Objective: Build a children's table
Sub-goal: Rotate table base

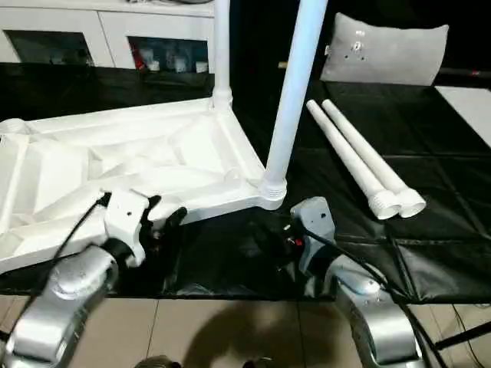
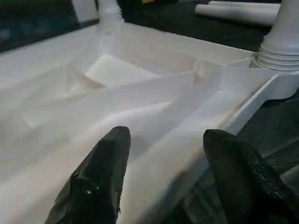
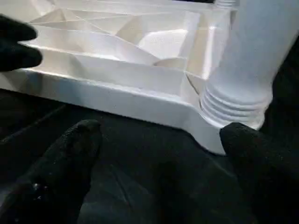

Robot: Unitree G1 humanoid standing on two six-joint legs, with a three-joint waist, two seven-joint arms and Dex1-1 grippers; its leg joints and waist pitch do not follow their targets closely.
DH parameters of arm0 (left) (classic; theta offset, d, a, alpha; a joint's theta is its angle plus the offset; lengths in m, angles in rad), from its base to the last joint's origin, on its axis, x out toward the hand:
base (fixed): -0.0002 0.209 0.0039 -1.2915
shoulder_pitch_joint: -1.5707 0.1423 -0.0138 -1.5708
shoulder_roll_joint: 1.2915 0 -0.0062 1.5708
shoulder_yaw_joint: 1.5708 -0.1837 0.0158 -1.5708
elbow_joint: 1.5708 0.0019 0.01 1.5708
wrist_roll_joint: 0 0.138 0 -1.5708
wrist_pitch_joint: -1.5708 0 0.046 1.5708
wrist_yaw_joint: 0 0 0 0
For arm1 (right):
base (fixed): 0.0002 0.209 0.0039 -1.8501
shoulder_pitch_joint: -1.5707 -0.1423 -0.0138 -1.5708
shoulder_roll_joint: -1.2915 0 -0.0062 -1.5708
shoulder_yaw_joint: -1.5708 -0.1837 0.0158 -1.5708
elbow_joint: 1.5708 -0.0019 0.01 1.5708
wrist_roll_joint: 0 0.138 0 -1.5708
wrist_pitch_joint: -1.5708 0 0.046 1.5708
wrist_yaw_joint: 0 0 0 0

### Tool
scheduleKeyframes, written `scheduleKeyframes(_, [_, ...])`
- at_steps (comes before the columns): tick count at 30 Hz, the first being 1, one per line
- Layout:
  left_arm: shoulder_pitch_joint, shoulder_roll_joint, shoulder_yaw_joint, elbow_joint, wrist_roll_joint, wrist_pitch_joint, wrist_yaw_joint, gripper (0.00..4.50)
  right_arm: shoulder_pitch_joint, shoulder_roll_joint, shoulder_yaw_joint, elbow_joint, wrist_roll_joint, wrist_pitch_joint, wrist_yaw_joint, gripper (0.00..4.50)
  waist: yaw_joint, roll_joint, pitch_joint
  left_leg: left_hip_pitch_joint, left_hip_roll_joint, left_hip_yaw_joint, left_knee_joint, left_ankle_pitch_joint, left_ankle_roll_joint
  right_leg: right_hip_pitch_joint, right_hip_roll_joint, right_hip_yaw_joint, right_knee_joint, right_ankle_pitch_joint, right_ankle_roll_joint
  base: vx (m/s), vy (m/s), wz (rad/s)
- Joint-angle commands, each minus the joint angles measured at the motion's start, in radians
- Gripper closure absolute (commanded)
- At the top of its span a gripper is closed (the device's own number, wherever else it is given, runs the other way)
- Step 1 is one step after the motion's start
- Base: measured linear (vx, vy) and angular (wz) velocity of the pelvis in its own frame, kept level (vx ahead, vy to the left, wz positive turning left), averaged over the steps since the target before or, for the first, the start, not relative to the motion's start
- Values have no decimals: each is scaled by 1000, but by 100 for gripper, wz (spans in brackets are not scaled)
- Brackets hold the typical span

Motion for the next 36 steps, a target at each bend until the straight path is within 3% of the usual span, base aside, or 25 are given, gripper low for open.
scheduleKeyframes(1, [-10, 22, -8, 20, 0, 9, -34, 146, -24, -17, 5, 17, 7, -14, 31, 0, 0, 6, -46, -7, 82, -30, -72, -122, 106, 48, -127, 78, -105, -290, -48, 0, 0, 0])
scheduleKeyframes(2, [-13, 36, -10, 22, -2, 9, -49, 136, -39, -24, 7, 26, 11, -8, 46, 0, 1, 13, -46, -8, 84, -31, -71, -111, 109, 48, -129, 79, -101, -260, -62, 0, 0, 0])
scheduleKeyframes(4, [-16, 62, -8, 22, -6, 11, -76, 136, -78, -45, 19, 58, 11, 0, 87, 0, -3, 14, -53, -12, 88, -32, -68, -52, 130, 55, -134, 79, -86, -132, -112, 0, 0, 0])
scheduleKeyframes(6, [-16, 78, -8, 23, -4, 9, -93, 136, -105, -59, 29, 86, 9, -8, 120, 0, -2, 15, -52, -16, 87, -28, -64, -22, 146, 56, -138, 81, -84, -83, -133, 0, 0, 0])
scheduleKeyframes(7, [-19, 104, -9, 25, -7, 6, -121, 136, -150, -76, 43, 140, 3, -21, 166, 0, -1, 20, -51, -16, 86, -28, -63, -23, 150, 55, -138, 80, -83, -80, -140, 0, 0, 0])
scheduleKeyframes(8, [-22, 130, -9, 23, -19, 4, -158, 136, -202, -87, 51, 209, 2, -36, 216, 0, -4, 17, -49, -17, 83, -27, -64, -36, 157, 57, -139, 78, -84, -100, -155, 0, 0, 0])
scheduleKeyframes(11, [-22, 156, -9, 13, -38, 5, -200, 136, -260, -95, 55, 298, -9, -65, 255, 0, 0, 13, -45, -15, 83, -20, -63, -43, 145, 56, -139, 79, -91, -164, -151, 0, 0, 0])
scheduleKeyframes(15, [-8, 220, -10, -32, -78, 27, -289, 136, -405, -136, 66, 544, -54, -145, 341, 0, 3, 15, -48, -14, 85, -19, -61, -34, 142, 53, -140, 77, -84, -156, -179, 0, 0, 0])
scheduleKeyframes(17, [-4, 236, -9, -45, -89, 35, -312, 136, -460, -141, 62, 638, -63, -181, 352, 0, 7, 18, -49, -5, 89, -16, -59, -30, 142, 48, -137, 80, -82, -140, -187, 0, 0, 0])
scheduleKeyframes(19, [-8, 254, -11, -56, -95, 38, -333, 136, -578, -125, 37, 846, -105, -288, 257, 0, 4, 14, -55, -9, 87, -16, -60, -23, 141, 54, -141, 78, -73, -120, -206, 0, 0, 0])
scheduleKeyframes(20, [-12, 254, -8, -56, -96, 35, -332, 136, -618, -114, 20, 913, -123, -329, 180, 0, 4, 15, -54, -9, 89, -13, -60, -36, 115, 51, -145, 76, -76, -153, -216, 0, 0, 0])
scheduleKeyframes(22, [-20, 250, -2, -52, -95, 32, -326, 136, -663, -99, -4, 987, -134, -375, 91, 0, 8, 14, -54, -3, 87, -4, -58, -47, 99, 46, -141, 81, -77, -153, -218, 0, 0, 0])
scheduleKeyframes(24, [-45, 225, 26, -31, -90, 30, -281, 136, -674, -69, -26, 987, -112, -377, 69, 0, 10, 10, -57, -6, 88, 1, -59, -45, 100, 51, -138, 80, -72, -141, -213, 0, 0, 0])
scheduleKeyframes(27, [-73, 212, 59, 2, -65, 29, -219, 136, -665, -53, -14, 967, -103, -378, 115, 0, 9, 11, -61, -13, 88, 1, -58, -28, 120, 54, -138, 78, -66, -106, -206, 0, 0, 0])
scheduleKeyframes(28, [-102, 205, 94, 44, -40, 37, -159, 136, -641, -43, 4, 928, -106, -380, 156, 0, 8, 4, -59, -16, 86, 2, -58, -27, 126, 56, -137, 77, -68, -112, -196, 0, 0, 0])
scheduleKeyframes(33, [-185, 240, 156, 171, 29, 52, -43, 136, -569, -14, 69, 842, -108, -364, 226, 0, 7, 6, -64, -12, 86, 0, -55, -5, 145, 50, -135, 76, -68, -129, -168, 0, 0, 0])
scheduleKeyframes(36, [-239, 265, 168, 263, 67, 60, 7, 136, -526, 0, 95, 774, -116, -320, 232, 0, 8, 14, -68, -16, 87, -3, -51, 32, 157, 49, -134, 77, -60, -72, -183, 0, 0, 0])
